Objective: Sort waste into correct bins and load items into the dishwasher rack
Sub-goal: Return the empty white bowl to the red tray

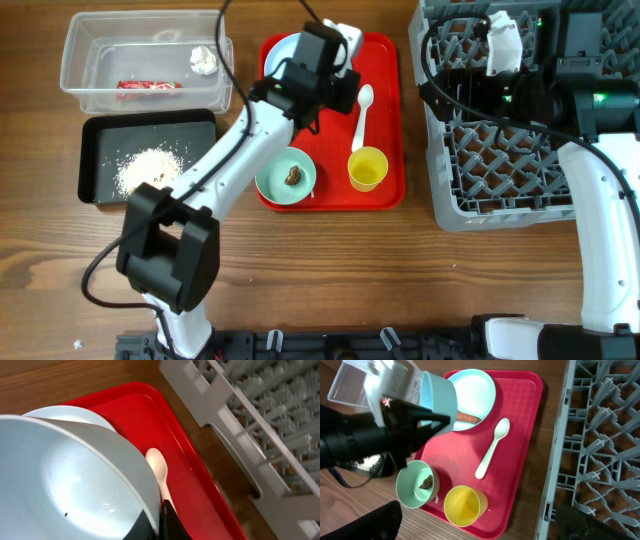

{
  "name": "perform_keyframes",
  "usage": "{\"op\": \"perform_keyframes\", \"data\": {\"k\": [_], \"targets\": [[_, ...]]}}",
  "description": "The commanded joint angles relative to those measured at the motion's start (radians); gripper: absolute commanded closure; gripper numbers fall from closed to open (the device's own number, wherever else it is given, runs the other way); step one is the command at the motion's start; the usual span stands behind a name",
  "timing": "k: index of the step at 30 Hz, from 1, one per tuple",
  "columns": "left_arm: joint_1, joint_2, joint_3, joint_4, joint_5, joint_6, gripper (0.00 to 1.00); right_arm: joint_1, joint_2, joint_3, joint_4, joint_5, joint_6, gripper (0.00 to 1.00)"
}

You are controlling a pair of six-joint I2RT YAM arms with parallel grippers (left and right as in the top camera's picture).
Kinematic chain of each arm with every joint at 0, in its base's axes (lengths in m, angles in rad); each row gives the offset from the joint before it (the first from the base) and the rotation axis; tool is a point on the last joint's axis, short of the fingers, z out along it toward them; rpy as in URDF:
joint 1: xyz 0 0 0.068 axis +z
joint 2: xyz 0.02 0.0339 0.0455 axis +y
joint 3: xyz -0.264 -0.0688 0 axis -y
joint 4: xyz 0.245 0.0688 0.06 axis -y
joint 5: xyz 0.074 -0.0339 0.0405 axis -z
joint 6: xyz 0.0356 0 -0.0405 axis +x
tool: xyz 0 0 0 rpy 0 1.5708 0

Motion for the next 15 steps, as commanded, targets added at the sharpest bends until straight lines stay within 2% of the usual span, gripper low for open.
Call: {"op": "perform_keyframes", "data": {"k": [1,7,15], "targets": [[-0.021,0.035,0.008,0.006,-0.047,0.109,0.96,0.005,0.011,0.025,-0.006,0.006,0.001,0.00],[-0.048,0.101,0.008,-0.004,-0.075,0.172,0.96,0.005,0.011,0.025,-0.008,0.007,0.000,0.00],[-0.094,0.108,0.008,-0.143,-0.099,0.251,0.96,0.005,0.011,0.025,-0.004,0.007,0.000,0.00]]}}
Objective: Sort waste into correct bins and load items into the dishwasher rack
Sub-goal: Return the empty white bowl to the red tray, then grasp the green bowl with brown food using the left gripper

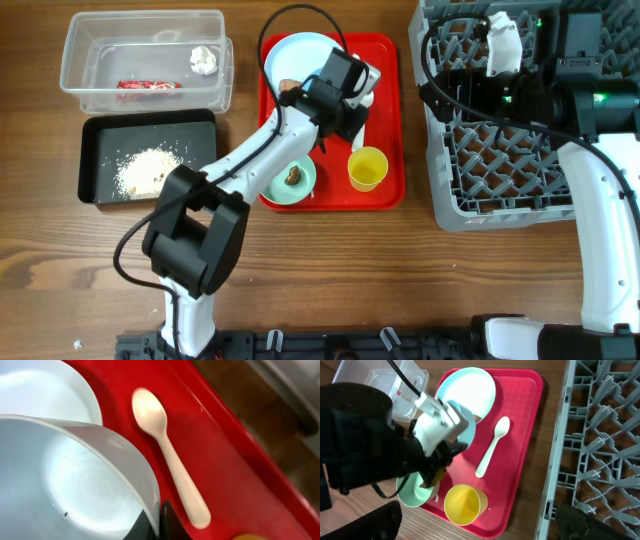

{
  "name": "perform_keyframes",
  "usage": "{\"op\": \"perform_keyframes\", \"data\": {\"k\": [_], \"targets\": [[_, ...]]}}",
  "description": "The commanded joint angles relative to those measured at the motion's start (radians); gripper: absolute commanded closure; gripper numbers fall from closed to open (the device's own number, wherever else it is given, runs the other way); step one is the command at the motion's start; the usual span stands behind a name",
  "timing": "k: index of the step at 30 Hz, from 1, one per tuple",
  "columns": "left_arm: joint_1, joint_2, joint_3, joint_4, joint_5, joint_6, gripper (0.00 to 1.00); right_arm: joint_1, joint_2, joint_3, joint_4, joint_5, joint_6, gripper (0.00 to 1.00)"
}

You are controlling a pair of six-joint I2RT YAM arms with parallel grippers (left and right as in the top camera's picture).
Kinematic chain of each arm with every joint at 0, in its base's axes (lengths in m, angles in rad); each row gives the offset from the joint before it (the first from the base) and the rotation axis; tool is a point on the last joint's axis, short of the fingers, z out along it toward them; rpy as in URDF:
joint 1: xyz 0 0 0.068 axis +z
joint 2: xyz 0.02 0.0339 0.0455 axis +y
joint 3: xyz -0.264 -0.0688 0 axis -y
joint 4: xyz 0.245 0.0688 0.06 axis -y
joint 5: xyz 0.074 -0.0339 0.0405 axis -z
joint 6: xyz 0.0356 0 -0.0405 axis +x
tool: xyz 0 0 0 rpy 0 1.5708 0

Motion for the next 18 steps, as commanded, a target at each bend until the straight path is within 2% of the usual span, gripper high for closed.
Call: {"op": "perform_keyframes", "data": {"k": [1,7,15,17,18], "targets": [[-0.041,0.000,0.008,-0.047,-0.021,0.071,0.96,0.005,0.011,0.025,0.003,0.007,0.001,0.00],[-0.084,0.011,0.008,-0.104,-0.030,0.070,0.96,0.005,0.011,0.025,-0.002,0.007,0.001,0.00],[-0.055,0.013,0.006,-0.144,-0.100,0.028,0.94,0.005,0.011,0.025,-0.002,0.006,0.001,0.01],[-0.052,0.013,0.006,-0.155,-0.099,0.028,0.76,0.005,0.011,0.025,-0.002,0.006,0.001,0.00],[-0.052,0.013,0.006,-0.162,-0.099,0.029,0.61,0.005,0.011,0.025,-0.002,0.006,0.001,0.00]]}}
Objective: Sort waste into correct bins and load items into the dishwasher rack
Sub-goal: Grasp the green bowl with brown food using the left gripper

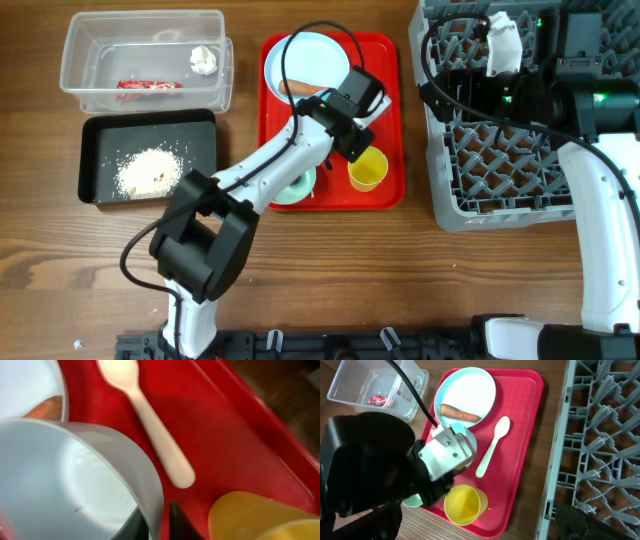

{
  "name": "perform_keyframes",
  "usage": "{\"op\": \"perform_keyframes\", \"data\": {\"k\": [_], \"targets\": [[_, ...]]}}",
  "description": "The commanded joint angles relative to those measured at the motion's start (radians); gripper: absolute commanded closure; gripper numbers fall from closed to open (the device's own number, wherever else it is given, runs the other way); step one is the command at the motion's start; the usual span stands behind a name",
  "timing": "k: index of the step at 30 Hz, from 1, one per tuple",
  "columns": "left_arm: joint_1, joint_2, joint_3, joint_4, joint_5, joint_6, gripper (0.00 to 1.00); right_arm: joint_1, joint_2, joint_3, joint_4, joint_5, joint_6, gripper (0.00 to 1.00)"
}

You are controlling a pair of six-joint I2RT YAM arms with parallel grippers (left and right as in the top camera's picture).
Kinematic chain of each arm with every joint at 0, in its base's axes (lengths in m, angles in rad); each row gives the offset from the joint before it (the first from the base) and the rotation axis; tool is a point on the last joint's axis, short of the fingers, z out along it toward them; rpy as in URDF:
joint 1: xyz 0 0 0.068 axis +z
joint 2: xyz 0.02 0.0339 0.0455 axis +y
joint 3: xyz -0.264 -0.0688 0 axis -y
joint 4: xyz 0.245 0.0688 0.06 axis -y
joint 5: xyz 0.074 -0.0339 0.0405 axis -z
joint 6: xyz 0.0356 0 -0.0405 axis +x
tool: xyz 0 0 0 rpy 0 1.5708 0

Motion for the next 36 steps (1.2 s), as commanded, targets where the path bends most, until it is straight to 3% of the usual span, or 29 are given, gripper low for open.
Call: {"op": "perform_keyframes", "data": {"k": [1,4,10,15,19,23,36], "targets": [[0.009,0.013,0.006,-0.022,-0.027,-0.011,0.54,0.005,0.011,0.025,-0.002,0.006,0.001,0.00],[-0.002,0.006,0.009,-0.037,-0.027,-0.051,0.37,0.005,0.011,0.025,-0.001,0.006,0.001,0.00],[0.013,-0.110,0.014,-0.138,0.059,-0.256,0.33,0.005,0.011,0.025,-0.005,0.006,0.001,0.00],[0.027,-0.174,0.014,-0.329,0.101,-0.318,0.38,0.005,0.011,0.025,-0.015,0.006,0.001,0.01],[0.018,-0.169,-0.010,-0.368,0.101,-0.327,0.39,0.005,0.011,0.025,-0.008,0.006,0.001,0.00],[0.019,-0.169,-0.094,-0.343,0.101,-0.403,0.42,0.005,0.011,0.025,-0.014,0.006,0.002,0.00],[0.019,-0.167,-0.322,-0.096,0.101,-0.412,0.64,0.005,0.011,0.025,-0.013,0.006,0.006,0.00]]}}
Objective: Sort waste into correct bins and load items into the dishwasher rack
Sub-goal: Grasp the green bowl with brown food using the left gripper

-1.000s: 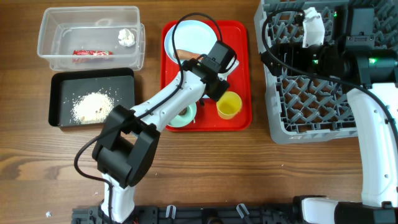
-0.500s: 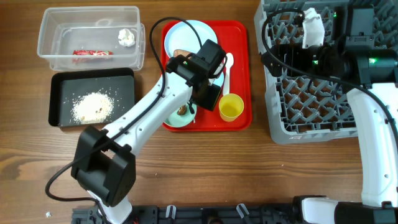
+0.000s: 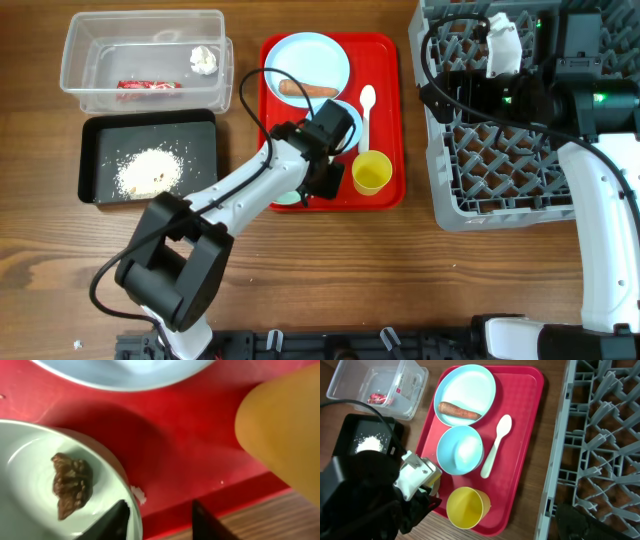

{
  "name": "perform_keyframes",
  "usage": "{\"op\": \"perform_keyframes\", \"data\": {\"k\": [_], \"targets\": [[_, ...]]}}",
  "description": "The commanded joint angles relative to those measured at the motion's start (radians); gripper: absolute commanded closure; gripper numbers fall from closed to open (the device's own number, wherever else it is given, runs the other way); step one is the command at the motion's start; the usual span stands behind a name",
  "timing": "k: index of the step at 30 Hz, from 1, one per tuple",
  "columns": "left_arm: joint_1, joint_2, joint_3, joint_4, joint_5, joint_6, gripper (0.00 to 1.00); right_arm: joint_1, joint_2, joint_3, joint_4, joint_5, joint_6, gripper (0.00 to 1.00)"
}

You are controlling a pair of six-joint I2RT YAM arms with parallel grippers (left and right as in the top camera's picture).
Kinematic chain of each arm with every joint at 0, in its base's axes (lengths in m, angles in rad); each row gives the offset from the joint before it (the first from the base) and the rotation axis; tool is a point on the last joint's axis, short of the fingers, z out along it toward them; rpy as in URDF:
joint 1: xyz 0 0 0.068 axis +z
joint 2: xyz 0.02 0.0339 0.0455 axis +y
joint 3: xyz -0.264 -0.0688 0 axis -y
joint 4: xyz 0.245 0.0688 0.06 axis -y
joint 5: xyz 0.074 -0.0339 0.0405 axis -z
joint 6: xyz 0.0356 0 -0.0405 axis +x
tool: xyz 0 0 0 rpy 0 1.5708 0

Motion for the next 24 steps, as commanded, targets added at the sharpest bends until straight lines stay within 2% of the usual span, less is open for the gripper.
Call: {"op": "perform_keyframes", "data": {"k": [1,6,8,9,10,16,18,24], "targets": [[-0.003,0.003,-0.041,0.046,0.011,-0.010,0.65,0.005,0.011,0.025,-0.001,0.006,0.006,0.00],[-0.003,0.026,-0.053,0.081,-0.019,-0.011,0.69,0.005,0.011,0.025,0.003,0.006,0.006,0.00],[-0.003,0.033,-0.053,0.085,-0.034,-0.011,0.80,0.005,0.012,0.025,0.003,0.006,0.006,0.00],[-0.003,0.034,-0.053,0.087,-0.034,-0.011,0.91,0.005,0.011,0.025,0.003,0.006,0.005,0.00],[-0.003,0.034,-0.053,0.089,-0.034,-0.011,0.96,0.005,0.011,0.025,0.003,0.006,0.006,0.00],[0.000,0.015,-0.020,0.067,-0.032,-0.022,0.96,0.005,0.012,0.025,0.004,0.006,0.006,0.00],[0.012,-0.011,0.022,0.031,0.014,-0.022,0.96,0.005,0.011,0.025,0.006,0.006,0.006,0.00],[0.131,-0.122,0.188,-0.106,0.109,-0.051,0.96,0.005,0.012,0.025,0.017,0.006,0.005,0.00]]}}
